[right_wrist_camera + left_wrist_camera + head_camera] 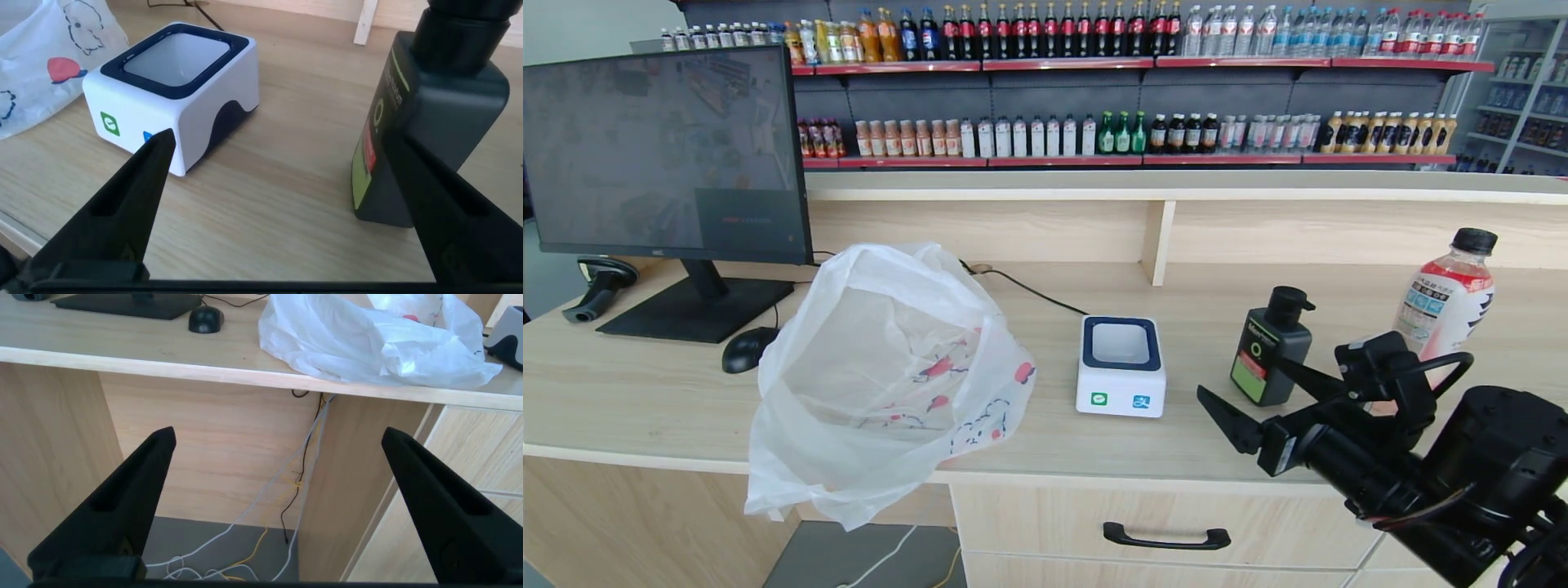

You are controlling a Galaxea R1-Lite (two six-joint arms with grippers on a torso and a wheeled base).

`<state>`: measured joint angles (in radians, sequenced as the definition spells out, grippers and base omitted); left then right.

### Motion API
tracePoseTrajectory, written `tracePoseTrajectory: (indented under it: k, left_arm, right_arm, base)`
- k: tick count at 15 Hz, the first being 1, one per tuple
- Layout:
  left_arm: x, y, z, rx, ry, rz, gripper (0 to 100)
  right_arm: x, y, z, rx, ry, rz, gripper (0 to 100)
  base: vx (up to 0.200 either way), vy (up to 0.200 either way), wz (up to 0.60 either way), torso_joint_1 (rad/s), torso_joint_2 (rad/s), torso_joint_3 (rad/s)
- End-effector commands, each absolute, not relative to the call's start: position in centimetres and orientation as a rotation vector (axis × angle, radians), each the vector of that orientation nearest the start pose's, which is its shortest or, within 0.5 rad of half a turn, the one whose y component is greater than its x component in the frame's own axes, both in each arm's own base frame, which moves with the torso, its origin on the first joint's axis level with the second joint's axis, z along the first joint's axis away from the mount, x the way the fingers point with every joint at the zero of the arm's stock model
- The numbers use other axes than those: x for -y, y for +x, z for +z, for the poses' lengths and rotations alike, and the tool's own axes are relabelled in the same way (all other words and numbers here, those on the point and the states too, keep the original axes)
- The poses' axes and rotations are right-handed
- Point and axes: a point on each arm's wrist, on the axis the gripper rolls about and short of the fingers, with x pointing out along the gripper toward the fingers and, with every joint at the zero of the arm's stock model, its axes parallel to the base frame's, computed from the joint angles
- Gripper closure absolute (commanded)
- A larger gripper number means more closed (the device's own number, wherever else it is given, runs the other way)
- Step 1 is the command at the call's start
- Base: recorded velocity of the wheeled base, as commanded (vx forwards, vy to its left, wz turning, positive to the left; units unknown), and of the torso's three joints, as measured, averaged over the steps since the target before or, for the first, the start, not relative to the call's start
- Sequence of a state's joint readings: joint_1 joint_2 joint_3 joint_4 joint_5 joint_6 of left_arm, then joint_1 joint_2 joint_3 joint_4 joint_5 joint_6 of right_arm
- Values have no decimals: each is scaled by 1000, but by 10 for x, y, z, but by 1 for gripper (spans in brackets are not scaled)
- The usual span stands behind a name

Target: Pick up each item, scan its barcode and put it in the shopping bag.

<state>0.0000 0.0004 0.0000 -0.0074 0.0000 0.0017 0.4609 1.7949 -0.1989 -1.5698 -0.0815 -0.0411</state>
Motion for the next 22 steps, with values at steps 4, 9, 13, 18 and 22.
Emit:
tracePoseTrajectory:
  k: [4, 9, 13, 18, 22]
  left_arm:
    - [0, -23, 76, 8, 2, 0, 0]
    - [0, -23, 76, 8, 2, 0, 0]
    - [0, -23, 76, 8, 2, 0, 0]
    - [0, -23, 76, 8, 2, 0, 0]
    - [0, -23, 76, 8, 2, 0, 0]
  right_arm:
    - [-94, 217, 113, -24, -49, 335, 0]
    - [-85, 220, 113, -25, -48, 294, 0]
    - [-78, 224, 111, -32, -49, 263, 0]
    - [-73, 231, 107, -48, -55, 233, 0]
    - [-70, 229, 108, -46, -54, 225, 0]
  base:
    - [0, 0, 0, 0, 0, 0]
    - [0, 0, 0, 0, 0, 0]
    - [0, 0, 0, 0, 0, 0]
    - [0, 0, 0, 0, 0, 0]
    - [0, 0, 0, 0, 0, 0]
